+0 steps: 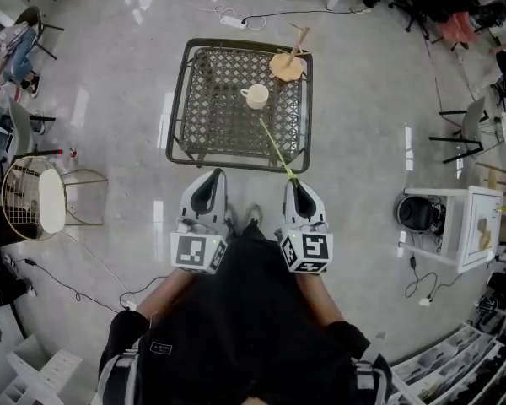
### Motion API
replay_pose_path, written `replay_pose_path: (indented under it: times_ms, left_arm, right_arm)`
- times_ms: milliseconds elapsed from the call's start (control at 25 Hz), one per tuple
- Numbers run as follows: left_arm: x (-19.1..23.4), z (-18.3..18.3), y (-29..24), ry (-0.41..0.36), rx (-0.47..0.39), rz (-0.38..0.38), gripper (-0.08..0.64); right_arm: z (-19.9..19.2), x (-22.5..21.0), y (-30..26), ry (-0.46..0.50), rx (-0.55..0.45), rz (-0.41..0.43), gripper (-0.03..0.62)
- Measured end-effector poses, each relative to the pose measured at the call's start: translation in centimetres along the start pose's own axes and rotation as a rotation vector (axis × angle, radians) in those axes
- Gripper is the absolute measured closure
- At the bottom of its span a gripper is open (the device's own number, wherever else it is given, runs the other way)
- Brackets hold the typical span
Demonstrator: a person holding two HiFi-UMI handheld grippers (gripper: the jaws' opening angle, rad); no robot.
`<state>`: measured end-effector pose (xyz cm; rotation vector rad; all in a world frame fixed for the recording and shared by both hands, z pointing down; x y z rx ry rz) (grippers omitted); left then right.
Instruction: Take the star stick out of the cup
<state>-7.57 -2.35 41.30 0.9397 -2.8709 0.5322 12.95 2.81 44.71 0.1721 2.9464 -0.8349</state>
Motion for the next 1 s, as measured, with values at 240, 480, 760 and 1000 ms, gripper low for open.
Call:
replay_pose_path:
  times_ms: [240, 480, 760, 1000]
  left_arm:
    - [-1.2, -0.6, -0.1, -0.018, 0.013, 0.0, 0.545]
    - [-1.9, -0.4, -0.5, -0.048, 0.016, 0.024, 0.545]
    - [-2.1, -0.4, -0.8, -0.059, 0.03, 0.031, 0.545]
    - [-2.3, -0.1, -0.8, -0.06, 0.024, 0.039, 0.545]
  right_arm:
    - [-0.1, -1.0, 0.5, -0.023, -0.021, 0.003, 0.572]
    - [-0.2, -1.9, 1.0, -0.036, -0.034, 0.0, 0.572]
    - [-0.1, -2.3, 1.0, -0.039, -0.039, 0.005, 0.572]
    - [0.1, -2.7, 1.0, -0.032, -0.038, 0.009, 0.572]
Point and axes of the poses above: the fingertips, and each gripper's own axes: y backward along the fingers, x to its left, z out of its top, the point moved 7 cm from there along y, backward along the fingers, and after that the axes turned 13 degrees about x, right-handed, at the moved point
